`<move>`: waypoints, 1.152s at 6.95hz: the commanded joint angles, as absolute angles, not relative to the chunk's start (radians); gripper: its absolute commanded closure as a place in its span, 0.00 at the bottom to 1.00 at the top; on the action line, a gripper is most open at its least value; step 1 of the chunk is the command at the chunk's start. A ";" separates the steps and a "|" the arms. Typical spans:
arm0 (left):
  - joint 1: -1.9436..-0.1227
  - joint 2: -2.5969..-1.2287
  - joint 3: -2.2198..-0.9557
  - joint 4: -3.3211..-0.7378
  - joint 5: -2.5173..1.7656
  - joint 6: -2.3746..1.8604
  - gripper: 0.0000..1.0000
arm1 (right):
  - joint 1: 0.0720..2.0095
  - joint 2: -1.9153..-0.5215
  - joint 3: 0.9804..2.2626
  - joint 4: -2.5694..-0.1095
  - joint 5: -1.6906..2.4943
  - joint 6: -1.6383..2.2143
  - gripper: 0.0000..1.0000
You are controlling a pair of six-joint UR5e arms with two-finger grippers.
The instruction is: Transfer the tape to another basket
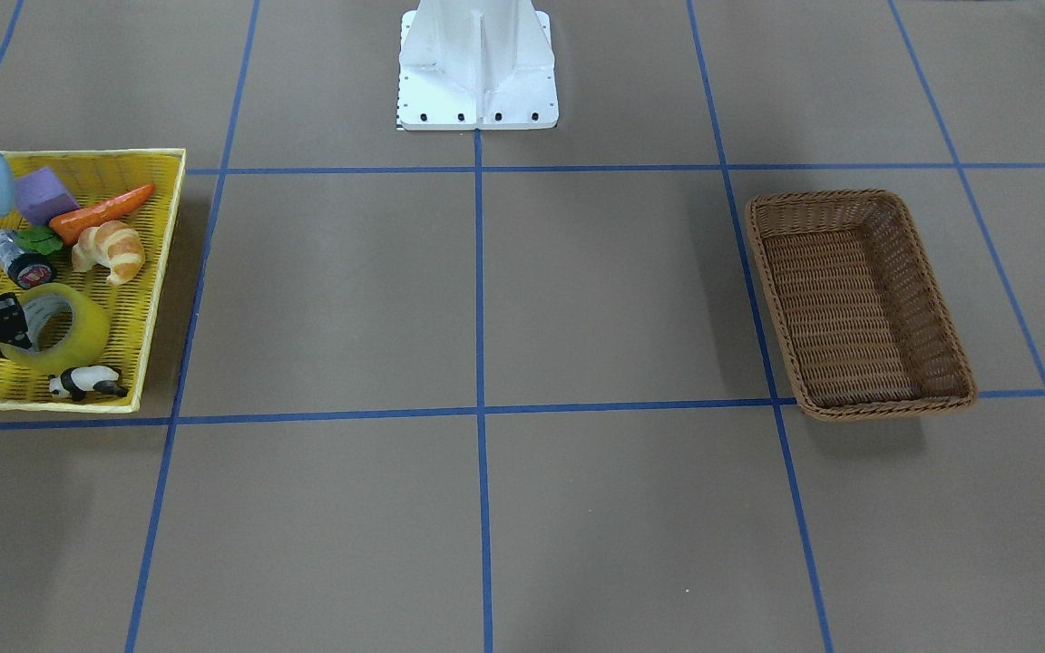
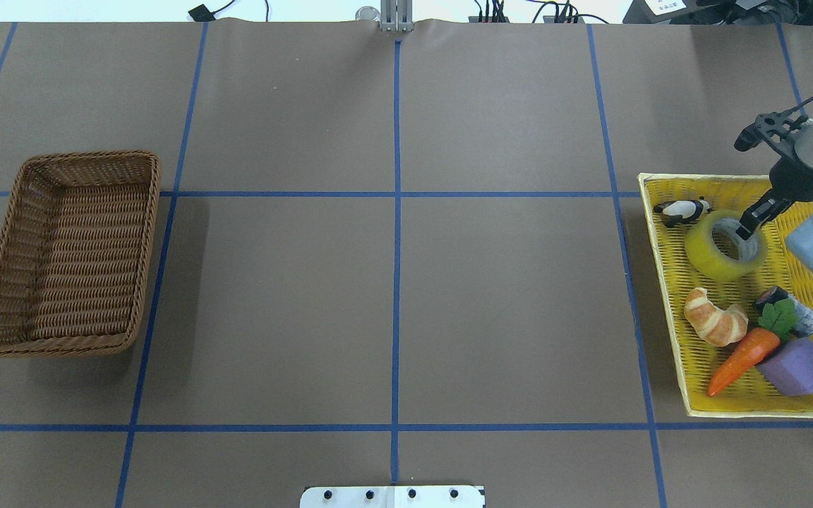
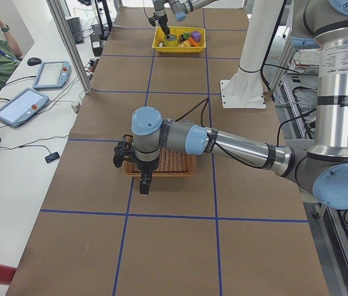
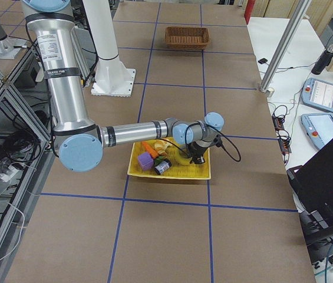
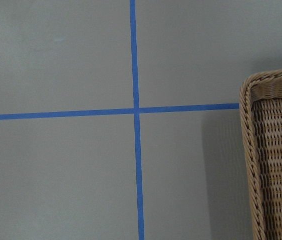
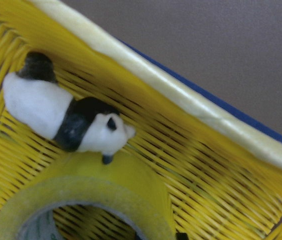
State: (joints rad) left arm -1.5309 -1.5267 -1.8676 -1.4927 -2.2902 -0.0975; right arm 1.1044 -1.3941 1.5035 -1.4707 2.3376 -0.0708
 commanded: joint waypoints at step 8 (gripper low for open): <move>-1.461 -1.661 -1.853 -1.917 -2.287 -0.600 0.02 | 1.177 -1.232 1.713 -1.069 2.477 0.636 1.00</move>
State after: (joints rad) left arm -1.4897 -1.6577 -1.8659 -1.7336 -2.2885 -0.4329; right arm 1.2168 -1.2573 1.7108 -1.2211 2.5483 0.4125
